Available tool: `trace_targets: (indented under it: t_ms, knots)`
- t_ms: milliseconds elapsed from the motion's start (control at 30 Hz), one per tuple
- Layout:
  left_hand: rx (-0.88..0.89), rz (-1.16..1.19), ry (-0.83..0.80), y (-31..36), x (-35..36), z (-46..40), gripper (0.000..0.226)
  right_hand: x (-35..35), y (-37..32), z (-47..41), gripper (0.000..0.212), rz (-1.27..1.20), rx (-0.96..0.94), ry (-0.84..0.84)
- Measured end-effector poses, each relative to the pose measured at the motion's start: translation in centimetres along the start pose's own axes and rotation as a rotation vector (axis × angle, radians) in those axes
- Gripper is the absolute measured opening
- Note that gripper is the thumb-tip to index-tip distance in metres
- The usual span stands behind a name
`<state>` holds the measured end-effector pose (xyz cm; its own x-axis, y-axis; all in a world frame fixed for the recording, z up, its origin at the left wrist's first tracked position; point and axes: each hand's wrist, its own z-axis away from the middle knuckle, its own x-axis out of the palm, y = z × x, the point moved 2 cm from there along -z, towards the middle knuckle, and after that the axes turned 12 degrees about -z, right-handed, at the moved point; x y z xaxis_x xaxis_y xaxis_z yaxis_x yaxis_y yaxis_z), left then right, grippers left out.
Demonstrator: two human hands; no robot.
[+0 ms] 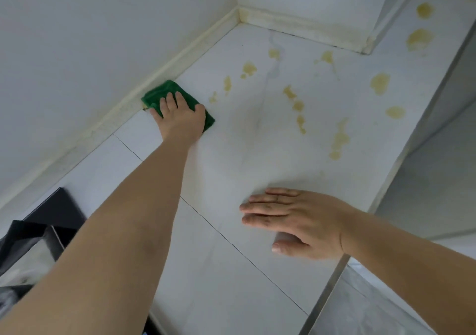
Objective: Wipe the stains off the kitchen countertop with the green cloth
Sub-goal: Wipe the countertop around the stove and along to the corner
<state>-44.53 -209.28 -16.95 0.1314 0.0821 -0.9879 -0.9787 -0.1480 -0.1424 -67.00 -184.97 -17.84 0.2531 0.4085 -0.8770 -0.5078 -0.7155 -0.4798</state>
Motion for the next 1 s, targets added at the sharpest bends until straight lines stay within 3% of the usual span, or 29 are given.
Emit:
trace_targets:
  t_ms: [300,400,500,600,800,1000]
  knots:
    - [0.155,-0.064,0.024,-2.0,1.2,14.1,0.072,-0.5,-0.6,0.0,0.060,-0.007,0.049,-0.026]
    - [0.151,-0.050,0.021,-2.2,1.1,14.0,0.072,-0.6,-1.5,-0.1,0.057,-0.046,0.103,0.036]
    - [0.165,-0.042,0.008,-2.2,1.1,13.6,0.074,-0.8,-3.2,-1.7,0.048,-0.235,0.257,0.349]
    - [0.184,-0.038,0.016,-2.2,1.0,13.2,0.074,-1.5,-3.6,-4.2,0.040,-0.223,0.354,0.571]
    - [0.237,-0.063,0.013,-2.3,0.8,11.7,0.076,-4.7,1.0,-7.0,0.046,0.013,0.583,0.602]
    - [0.364,-0.103,0.068,-2.0,0.6,6.7,0.076,-5.4,3.7,-8.9,0.055,0.024,0.744,0.576]
